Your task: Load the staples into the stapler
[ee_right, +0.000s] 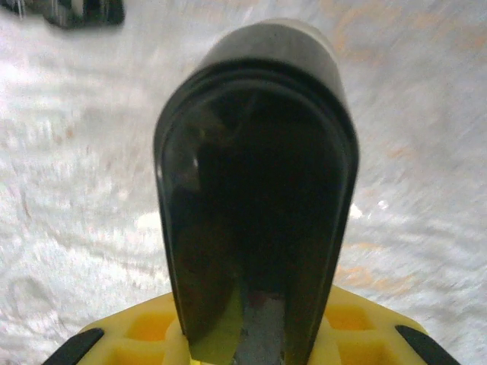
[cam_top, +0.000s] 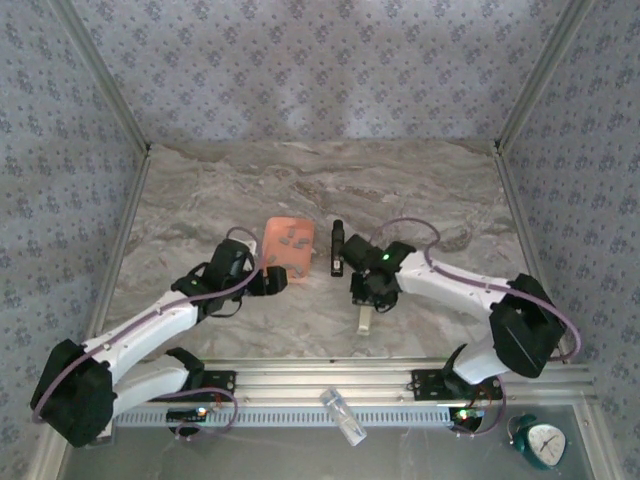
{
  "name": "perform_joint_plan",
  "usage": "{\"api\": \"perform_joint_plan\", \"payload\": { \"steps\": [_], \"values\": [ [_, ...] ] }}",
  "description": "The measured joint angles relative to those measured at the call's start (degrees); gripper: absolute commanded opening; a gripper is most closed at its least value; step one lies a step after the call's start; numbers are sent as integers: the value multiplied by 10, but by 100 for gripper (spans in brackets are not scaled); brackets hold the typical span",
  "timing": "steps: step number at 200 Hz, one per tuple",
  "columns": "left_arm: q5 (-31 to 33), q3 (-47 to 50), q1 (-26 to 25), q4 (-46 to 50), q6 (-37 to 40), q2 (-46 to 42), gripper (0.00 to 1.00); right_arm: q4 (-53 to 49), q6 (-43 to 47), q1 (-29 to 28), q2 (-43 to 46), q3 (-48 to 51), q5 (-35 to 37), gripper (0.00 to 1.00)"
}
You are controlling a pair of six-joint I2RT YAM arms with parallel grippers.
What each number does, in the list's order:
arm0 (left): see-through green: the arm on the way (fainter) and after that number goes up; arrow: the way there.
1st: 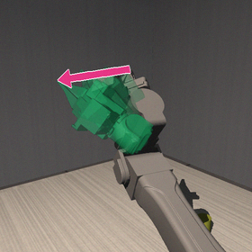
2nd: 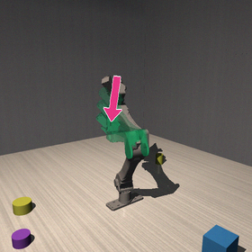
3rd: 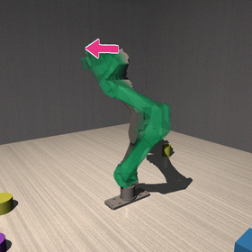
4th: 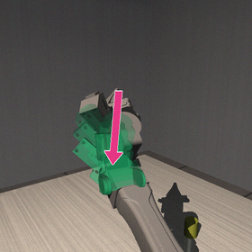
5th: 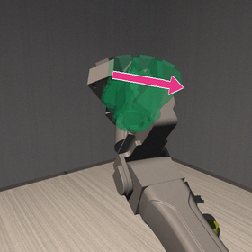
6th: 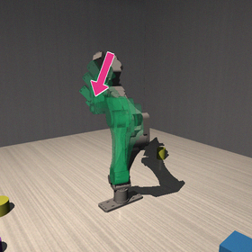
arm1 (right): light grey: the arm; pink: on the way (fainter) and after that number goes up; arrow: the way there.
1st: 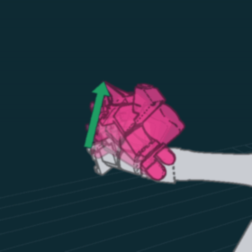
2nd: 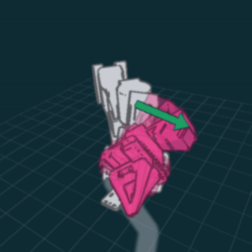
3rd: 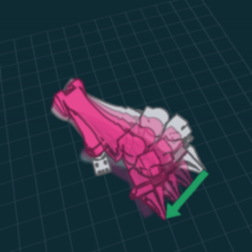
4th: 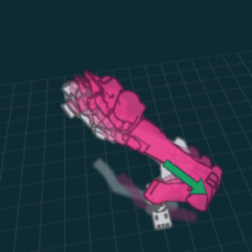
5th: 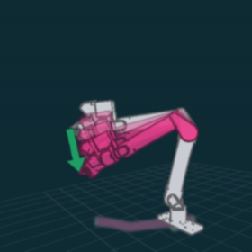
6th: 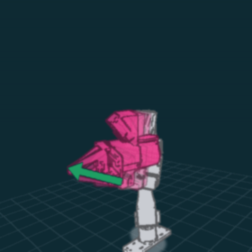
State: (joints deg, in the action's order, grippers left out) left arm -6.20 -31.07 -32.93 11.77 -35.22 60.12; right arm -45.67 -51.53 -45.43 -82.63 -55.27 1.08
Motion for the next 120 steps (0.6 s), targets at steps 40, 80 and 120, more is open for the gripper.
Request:
{"api": "perform_joint_plan", "payload": {
  "steps": [40,80,120],
  "values": [
    [-13,-25,50,-30,-26,35,85,-11,109,131,-44,-62,-14,19],
    [-30,-58,93,-34,-30,71,85,-8,209,184,-175,-202,-38,19],
    [-30,-83,128,-30,-22,78,85,-2,254,196,-262,-260,-61,20]
  ]
}}
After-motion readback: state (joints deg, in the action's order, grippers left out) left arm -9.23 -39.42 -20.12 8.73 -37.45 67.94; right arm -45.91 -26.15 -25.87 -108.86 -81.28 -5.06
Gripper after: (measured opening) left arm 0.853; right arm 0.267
